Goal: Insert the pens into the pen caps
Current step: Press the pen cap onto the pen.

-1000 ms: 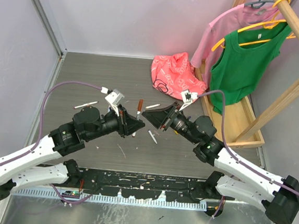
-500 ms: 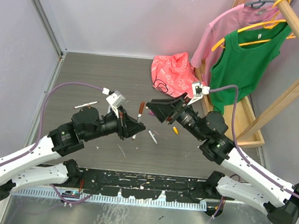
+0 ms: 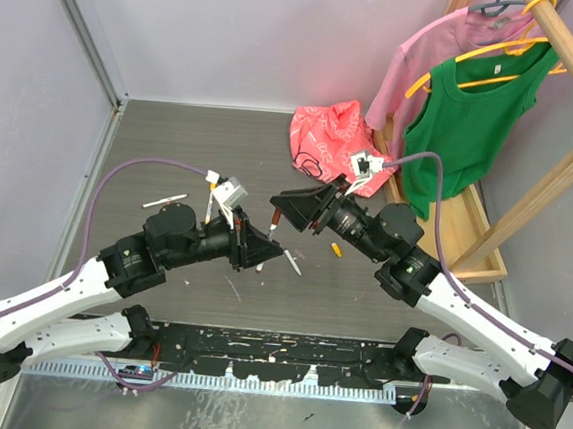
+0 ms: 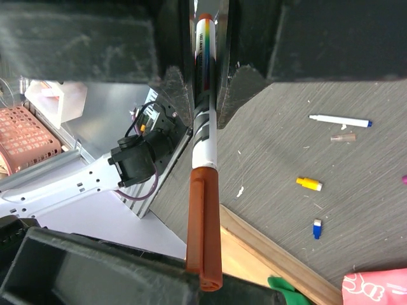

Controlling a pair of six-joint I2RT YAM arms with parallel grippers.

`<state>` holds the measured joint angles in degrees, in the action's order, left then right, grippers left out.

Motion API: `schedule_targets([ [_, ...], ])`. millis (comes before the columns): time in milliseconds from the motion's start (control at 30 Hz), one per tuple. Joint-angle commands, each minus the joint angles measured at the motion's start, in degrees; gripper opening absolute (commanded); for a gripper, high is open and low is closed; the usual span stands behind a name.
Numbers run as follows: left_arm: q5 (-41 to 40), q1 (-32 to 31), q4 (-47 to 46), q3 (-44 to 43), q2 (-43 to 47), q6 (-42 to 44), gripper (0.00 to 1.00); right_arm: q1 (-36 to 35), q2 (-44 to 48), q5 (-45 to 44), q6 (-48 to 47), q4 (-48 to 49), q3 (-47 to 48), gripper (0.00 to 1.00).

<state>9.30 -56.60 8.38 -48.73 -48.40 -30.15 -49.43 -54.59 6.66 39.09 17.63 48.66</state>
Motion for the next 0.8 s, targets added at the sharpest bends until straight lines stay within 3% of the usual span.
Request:
schedule_targets([
  [0,1.38,0.15,-3.22,-2.31,0.0,1.27,0.0,-0.27,-0.08,2.52,-0.6,1.66,3.1,0.46],
  [767,-0.71,0.15,-3.06,-3.79,0.0,0.86,0.0,-0.23,-0.63,4.51,-0.78,1.72,1.49,0.12],
])
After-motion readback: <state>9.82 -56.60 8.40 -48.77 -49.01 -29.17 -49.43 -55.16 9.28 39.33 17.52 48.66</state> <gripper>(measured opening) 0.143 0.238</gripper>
